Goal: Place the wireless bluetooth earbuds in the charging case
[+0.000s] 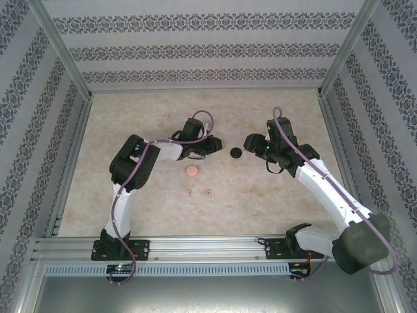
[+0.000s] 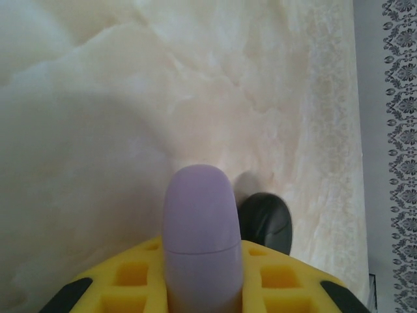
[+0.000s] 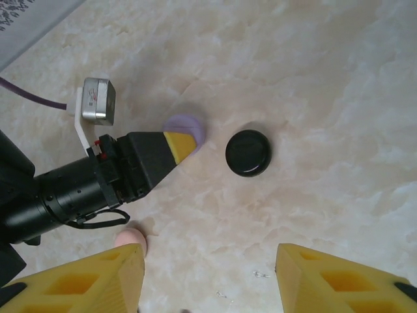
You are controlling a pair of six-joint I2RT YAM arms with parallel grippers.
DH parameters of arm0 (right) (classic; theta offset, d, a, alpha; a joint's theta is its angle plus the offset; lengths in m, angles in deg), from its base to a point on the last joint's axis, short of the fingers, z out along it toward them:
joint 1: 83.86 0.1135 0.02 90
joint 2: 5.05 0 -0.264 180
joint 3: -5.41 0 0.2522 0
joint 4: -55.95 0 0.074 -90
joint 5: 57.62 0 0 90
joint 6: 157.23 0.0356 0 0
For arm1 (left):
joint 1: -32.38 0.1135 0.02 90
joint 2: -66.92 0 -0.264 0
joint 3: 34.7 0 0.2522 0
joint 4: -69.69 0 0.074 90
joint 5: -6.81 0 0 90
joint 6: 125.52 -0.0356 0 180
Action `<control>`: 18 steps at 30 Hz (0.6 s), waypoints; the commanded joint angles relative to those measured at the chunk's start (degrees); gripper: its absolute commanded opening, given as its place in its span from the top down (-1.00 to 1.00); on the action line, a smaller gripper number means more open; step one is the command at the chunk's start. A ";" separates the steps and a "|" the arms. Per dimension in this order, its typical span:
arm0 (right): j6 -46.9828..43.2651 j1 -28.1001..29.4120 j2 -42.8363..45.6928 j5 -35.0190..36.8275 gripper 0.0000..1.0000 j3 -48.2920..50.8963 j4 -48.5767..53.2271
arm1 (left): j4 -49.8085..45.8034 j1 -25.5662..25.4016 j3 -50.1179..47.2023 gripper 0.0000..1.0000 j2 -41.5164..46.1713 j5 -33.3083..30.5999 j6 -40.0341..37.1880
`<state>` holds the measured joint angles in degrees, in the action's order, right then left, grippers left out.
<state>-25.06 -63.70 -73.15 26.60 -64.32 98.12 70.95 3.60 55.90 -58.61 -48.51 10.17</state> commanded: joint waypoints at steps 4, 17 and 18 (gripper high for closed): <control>0.36 1.11 0.72 0.81 -0.18 -0.59 -0.99 | -10.02 -1.02 2.26 0.21 -0.75 -0.82 -0.34; -0.09 3.51 0.86 3.45 -0.26 -2.71 1.43 | -24.24 -0.08 3.34 -0.99 7.38 -9.05 -7.87; 0.06 3.78 0.94 3.73 -0.26 -2.61 1.56 | -26.16 0.20 3.97 -0.99 7.66 -9.33 -8.20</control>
<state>-25.13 -60.86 -73.11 27.97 -65.52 98.23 53.95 2.82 59.22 -53.39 -54.43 4.97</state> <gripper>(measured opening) 0.628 0.994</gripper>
